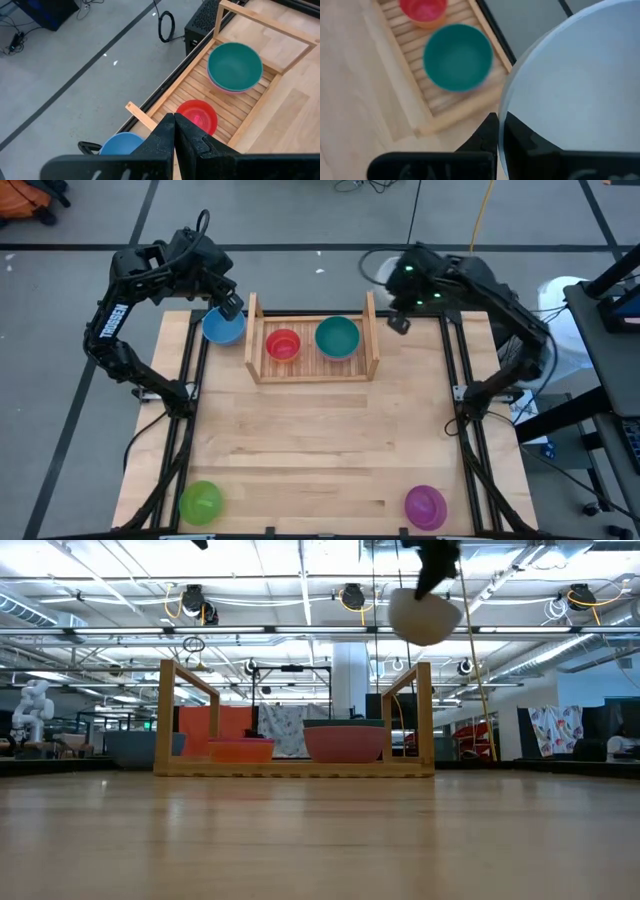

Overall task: Place and stack bowls onto a shelf
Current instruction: Stack the white bowl onto the blue bowl

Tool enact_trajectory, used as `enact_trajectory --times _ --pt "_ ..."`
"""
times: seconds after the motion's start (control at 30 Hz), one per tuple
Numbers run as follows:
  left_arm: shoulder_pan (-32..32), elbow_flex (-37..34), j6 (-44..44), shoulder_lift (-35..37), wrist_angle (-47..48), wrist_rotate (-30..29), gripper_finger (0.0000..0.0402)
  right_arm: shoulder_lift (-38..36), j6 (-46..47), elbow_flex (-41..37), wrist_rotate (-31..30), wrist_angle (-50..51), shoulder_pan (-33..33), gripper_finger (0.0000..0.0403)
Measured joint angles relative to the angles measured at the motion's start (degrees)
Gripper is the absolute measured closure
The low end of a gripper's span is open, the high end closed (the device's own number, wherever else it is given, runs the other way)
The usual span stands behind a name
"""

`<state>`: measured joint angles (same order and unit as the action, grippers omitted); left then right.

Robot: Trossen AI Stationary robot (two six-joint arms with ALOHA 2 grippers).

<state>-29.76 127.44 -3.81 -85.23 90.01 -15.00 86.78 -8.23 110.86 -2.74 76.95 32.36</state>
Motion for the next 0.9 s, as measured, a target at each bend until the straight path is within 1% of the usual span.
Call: enact_trajectory --times 0.17,0.33,0.5,0.6,0.9 --pt "0.0 0.0 -0.2 0.0 0.0 0.1 0.0394 7.0 -1.2 6.0 0.0 0.1 -3.5 0.0403" --pt "0.0 0.0 -0.1 0.0 0.0 0.1 0.0394 13.5 -2.8 9.1 0.0 0.0 -6.9 0.0403" --pt "0.0 0.0 0.5 0.0 0.0 0.1 0.0394 18.5 -5.1 9.6 0.5 -1.2 -9.6 0.0403" --pt "0.0 0.0 0.5 0.0 0.0 0.1 0.0394 21.2 -5.6 9.6 3.2 -2.7 -10.3 0.0403" --pt "0.0 0.0 0.6 0.0 0.0 0.1 0.0394 26.7 -6.3 9.6 3.5 -6.2 -10.3 0.0403"
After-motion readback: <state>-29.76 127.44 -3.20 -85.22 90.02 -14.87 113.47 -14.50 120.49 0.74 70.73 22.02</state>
